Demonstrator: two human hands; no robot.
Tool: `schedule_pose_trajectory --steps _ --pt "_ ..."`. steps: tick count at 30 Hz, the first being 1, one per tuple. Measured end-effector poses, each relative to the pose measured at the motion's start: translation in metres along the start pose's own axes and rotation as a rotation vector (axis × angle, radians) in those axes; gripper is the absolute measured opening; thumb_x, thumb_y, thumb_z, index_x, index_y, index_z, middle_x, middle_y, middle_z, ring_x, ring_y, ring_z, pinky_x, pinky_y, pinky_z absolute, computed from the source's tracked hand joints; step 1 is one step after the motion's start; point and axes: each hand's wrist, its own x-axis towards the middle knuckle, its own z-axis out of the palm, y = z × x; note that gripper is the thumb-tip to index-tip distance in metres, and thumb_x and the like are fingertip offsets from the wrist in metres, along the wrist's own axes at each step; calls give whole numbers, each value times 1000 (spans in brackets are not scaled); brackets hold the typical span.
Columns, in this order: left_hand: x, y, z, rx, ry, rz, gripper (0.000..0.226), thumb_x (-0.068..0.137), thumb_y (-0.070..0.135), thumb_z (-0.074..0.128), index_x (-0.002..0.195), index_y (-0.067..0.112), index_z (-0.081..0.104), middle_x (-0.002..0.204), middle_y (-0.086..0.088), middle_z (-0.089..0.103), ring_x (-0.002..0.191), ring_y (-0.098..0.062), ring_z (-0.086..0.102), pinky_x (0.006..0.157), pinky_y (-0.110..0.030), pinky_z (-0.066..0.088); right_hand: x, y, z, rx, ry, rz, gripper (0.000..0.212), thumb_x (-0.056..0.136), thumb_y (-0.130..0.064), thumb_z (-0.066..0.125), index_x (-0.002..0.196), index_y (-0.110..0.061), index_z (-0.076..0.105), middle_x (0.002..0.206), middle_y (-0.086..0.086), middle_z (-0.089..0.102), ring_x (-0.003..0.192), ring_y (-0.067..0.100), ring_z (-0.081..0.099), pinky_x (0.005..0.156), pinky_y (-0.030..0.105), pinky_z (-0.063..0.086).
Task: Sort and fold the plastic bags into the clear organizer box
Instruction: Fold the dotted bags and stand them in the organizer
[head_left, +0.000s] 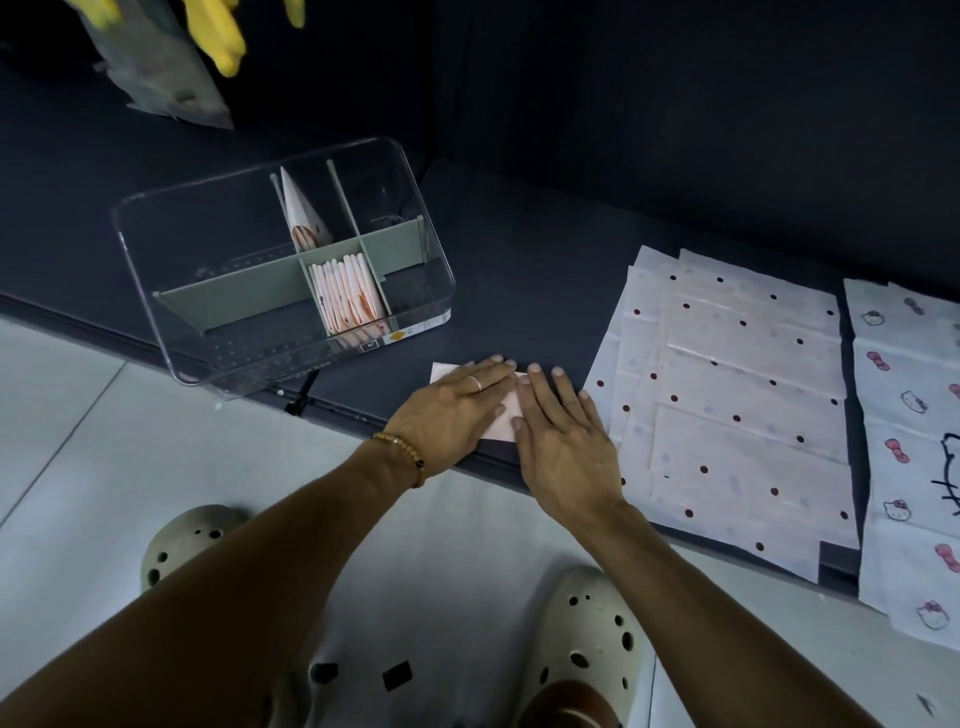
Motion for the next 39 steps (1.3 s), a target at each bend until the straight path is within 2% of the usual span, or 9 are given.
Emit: schedule_pose_trajectory --steps 7,13,20,26,30,32,34,35,39 --pt "-36 -49 -18 35 47 -96 48 100 35 35 147 23 30 154 9 25 144 -8 16 114 -19 2 2 2 0 -57 -85 5 56 102 -38 15 153 -16 18 161 -2 12 149 20 4 117 33 0" --pt "-23 -30 -34 -19 217 -217 39 96 31 48 132 18 53 129 -6 57 119 -26 51 100 -38 42 2 2 -1 -45 -96 1 55 103 -38 16 153 -17 17 161 -3 10 149 20 1 116 32 -2" --pt "19 -3 -36 70 61 -248 26 91 25 55 117 24 57 117 -3 56 113 -23 48 101 -37 35 3 6 -5 -6 -108 -26 55 102 -39 16 153 -17 18 161 -3 9 149 20 0 116 31 -5" --pt "12 -2 -53 -384 42 -350 3 91 18 58 93 19 56 99 -2 61 91 -19 58 78 -31 50 9 4 -20 228 -41 -26 57 102 -34 34 153 -13 16 161 1 13 145 9 -7 118 28 0" --pt "1 -10 -77 -843 252 -406 13 89 13 62 80 22 58 84 0 63 74 -7 57 61 -14 46 36 -14 -53 655 11 201 56 92 -39 57 143 -25 39 138 -7 51 127 15 46 106 35 41" --pt "-2 -18 -92 -970 366 -417 14 89 10 62 80 20 59 77 1 64 68 -6 57 59 -15 46 55 -28 -70 856 22 239 26 87 -33 65 112 -28 61 105 -14 67 99 12 62 82 33 55" --pt "-3 -29 -106 -1067 446 -426 12 89 8 63 81 16 59 72 0 62 63 -6 56 56 -18 46 73 -44 -83 985 43 229 4 87 -25 65 84 -24 66 75 -11 69 70 9 67 61 29 55" --pt "-3 -35 -113 -1090 485 -438 11 88 8 64 81 15 59 71 0 61 60 -6 56 52 -19 47 82 -52 -88 1018 56 215 10 88 -22 64 79 -23 66 70 -9 69 63 9 66 56 27 54" --pt "-4 -74 -132 -1043 767 -602 11 82 13 72 86 13 62 73 -1 63 66 -11 61 62 -23 54 117 -79 -98 1086 153 206 14 89 -17 61 76 -21 67 67 -3 69 61 14 67 56 29 57"
